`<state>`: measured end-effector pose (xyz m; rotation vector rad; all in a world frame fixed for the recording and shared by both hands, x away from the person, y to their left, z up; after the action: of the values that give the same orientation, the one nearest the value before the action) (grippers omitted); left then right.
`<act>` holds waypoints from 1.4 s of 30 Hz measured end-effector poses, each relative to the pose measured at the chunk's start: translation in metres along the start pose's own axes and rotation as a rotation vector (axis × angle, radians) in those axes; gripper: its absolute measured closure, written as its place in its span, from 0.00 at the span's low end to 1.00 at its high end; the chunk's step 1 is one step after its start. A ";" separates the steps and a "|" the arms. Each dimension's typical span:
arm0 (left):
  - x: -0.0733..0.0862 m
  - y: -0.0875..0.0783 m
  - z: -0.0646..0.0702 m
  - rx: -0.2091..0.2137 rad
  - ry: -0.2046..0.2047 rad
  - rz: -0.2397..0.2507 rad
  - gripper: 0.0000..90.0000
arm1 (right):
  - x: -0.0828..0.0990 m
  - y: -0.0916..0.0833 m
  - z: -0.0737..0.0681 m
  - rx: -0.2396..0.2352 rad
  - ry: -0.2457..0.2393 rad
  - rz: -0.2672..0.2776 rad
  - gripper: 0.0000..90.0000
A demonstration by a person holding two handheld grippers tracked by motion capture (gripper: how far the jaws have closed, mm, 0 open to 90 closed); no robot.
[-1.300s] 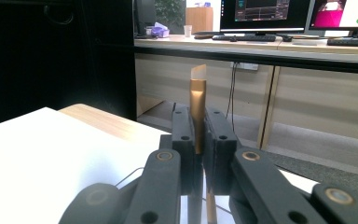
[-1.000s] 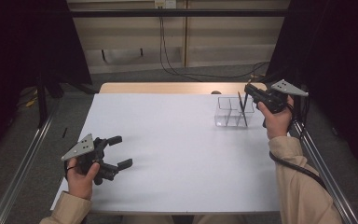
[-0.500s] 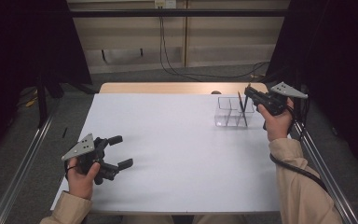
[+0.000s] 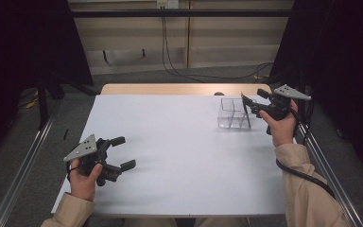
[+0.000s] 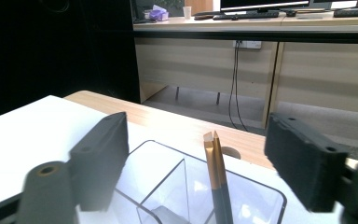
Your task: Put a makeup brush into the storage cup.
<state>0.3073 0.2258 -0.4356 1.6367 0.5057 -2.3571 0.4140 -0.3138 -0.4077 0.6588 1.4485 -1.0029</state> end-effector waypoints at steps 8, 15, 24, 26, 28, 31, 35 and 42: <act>0.000 0.001 0.000 0.003 -0.002 0.001 0.01 | -0.001 -0.005 -0.006 -0.025 -0.011 -0.001 0.12; -0.001 0.002 0.001 0.013 -0.003 0.011 0.01 | -0.002 -0.009 -0.012 -0.038 -0.022 0.002 0.10; -0.003 0.007 0.001 0.022 -0.002 0.010 0.01 | 0.001 -0.017 -0.025 -0.068 -0.027 0.000 0.08; -0.002 0.008 0.000 0.025 -0.003 0.003 0.01 | 0.000 -0.020 -0.028 -0.079 -0.034 0.001 0.08; -0.001 0.008 0.000 0.025 -0.006 0.003 0.01 | 0.000 -0.022 -0.032 -0.090 -0.041 0.003 0.08; -0.001 0.006 0.001 0.018 -0.004 0.003 0.01 | 0.001 -0.024 -0.036 -0.100 -0.041 0.007 0.08; 0.001 0.004 0.002 0.013 -0.008 0.000 0.01 | 0.004 -0.026 -0.041 -0.114 -0.041 0.008 0.07; 0.001 0.003 0.002 0.010 -0.008 0.005 0.01 | 0.010 -0.031 -0.047 -0.129 -0.036 -0.003 0.06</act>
<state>0.3064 0.2220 -0.4362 1.6303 0.4887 -2.3655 0.3634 -0.2890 -0.4139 0.5428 1.4693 -0.9107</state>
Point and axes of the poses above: each handheld gripper's, and its own axes: y roughly forward along the jaws, x roughly out of its underside, z roughly to its right, the point moved 2 cm from there along y, roughly forward along the jaws, and after that the axes turned 10 degrees about -y, right-handed, at the moved point
